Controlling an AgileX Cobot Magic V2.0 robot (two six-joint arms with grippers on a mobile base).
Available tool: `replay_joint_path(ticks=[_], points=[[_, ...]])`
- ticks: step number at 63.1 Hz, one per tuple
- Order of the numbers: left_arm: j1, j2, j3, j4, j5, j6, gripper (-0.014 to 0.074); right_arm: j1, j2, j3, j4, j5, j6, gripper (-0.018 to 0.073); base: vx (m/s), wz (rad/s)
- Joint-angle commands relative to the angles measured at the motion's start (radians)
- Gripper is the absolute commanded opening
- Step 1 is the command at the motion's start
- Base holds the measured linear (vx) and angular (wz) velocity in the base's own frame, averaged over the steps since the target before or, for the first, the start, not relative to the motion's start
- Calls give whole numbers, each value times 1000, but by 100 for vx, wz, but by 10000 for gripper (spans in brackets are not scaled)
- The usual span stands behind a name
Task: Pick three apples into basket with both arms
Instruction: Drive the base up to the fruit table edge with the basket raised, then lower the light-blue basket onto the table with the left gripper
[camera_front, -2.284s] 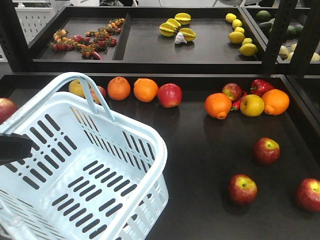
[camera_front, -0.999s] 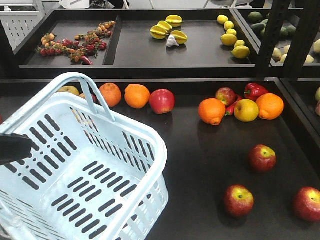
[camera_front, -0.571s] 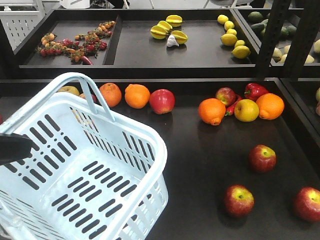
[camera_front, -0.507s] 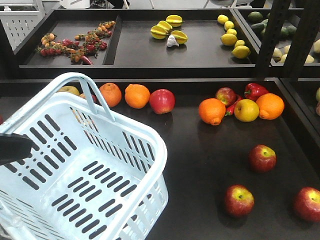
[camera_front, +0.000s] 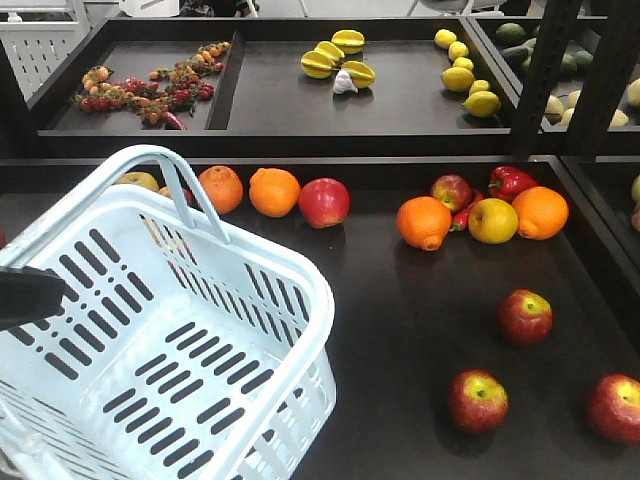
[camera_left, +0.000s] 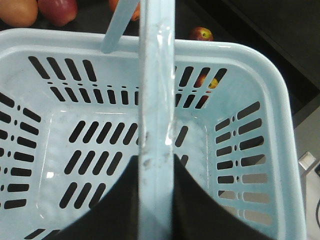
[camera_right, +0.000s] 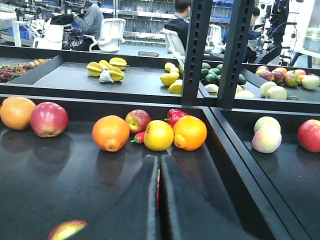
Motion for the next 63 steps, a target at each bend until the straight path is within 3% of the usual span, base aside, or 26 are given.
replay_joint_path(ticks=[1,63], points=[[-2,-9,-26,-41,-78,-6,-8,-5,-8,9,-3,-73,-11,-3,0,0],[-2,-1,-26,-39,-97,-5,-8,-5,-8,9,-3,-73,-11,-3,0,0]])
